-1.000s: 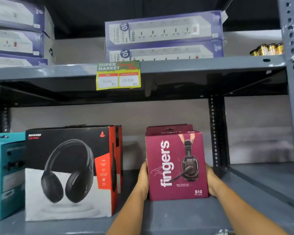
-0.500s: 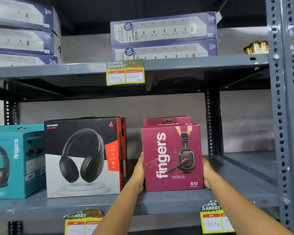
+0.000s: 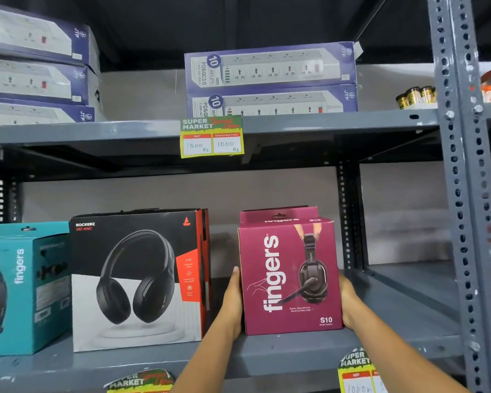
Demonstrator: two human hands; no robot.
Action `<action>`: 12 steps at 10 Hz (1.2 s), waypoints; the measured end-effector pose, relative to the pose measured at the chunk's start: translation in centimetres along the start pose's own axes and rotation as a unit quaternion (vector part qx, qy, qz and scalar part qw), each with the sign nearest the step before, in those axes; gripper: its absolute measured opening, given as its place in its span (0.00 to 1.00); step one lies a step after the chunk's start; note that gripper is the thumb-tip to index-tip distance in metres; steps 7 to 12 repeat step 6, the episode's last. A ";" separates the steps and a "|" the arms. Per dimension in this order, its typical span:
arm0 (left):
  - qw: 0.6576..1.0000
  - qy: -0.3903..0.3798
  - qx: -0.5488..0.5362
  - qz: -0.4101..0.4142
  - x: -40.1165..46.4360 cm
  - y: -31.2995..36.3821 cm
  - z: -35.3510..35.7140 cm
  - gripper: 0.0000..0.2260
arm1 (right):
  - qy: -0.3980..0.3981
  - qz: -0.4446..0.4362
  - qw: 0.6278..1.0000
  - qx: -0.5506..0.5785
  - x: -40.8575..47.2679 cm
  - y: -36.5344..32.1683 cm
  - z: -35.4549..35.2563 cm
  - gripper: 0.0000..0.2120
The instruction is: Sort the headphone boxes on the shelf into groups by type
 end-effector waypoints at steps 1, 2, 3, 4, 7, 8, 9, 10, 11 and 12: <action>1.000 0.022 -0.003 -0.012 -0.7 0.2 0.0 0.28 | 0.019 -0.003 1.000 0.004 -0.4 0.0 -0.4 0.24; 1.000 0.025 0.017 -0.004 -1.7 0.2 -0.1 0.27 | 0.072 -0.026 0.997 0.029 -1.6 -0.2 -0.9 0.23; 1.000 0.023 0.006 -0.006 -2.9 -0.1 -0.8 0.26 | 0.111 -0.037 0.991 0.065 -3.6 0.0 -1.3 0.18; 0.999 0.004 0.038 0.037 -5.5 0.6 -1.9 0.21 | 0.152 -0.046 0.985 0.073 -5.0 1.0 -2.0 0.21; 0.948 -0.045 0.174 0.263 -12.0 4.8 -8.0 0.17 | 0.273 -0.124 0.954 -0.006 -13.1 2.4 0.8 0.26; 0.948 -0.045 0.174 0.263 -12.0 4.8 -8.0 0.17 | 0.273 -0.124 0.954 -0.006 -13.1 2.4 0.8 0.26; 0.948 -0.045 0.174 0.263 -12.0 4.8 -8.0 0.17 | 0.273 -0.124 0.954 -0.006 -13.1 2.4 0.8 0.26; 0.948 -0.045 0.174 0.263 -12.0 4.8 -8.0 0.17 | 0.273 -0.124 0.954 -0.006 -13.1 2.4 0.8 0.26; 0.948 -0.045 0.174 0.263 -12.0 4.8 -8.0 0.17 | 0.273 -0.124 0.954 -0.006 -13.1 2.4 0.8 0.26; 0.948 -0.045 0.174 0.263 -12.0 4.8 -8.0 0.17 | 0.273 -0.124 0.954 -0.006 -13.1 2.4 0.8 0.26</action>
Point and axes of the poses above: each hand's wrist, its own x-axis towards the middle knuckle, its own z-axis out of the palm, y = z × x, the point moved 3 cm from there along x, towards the middle knuckle, and after that the axes turned 9 degrees about y, right-handed, at the moved point
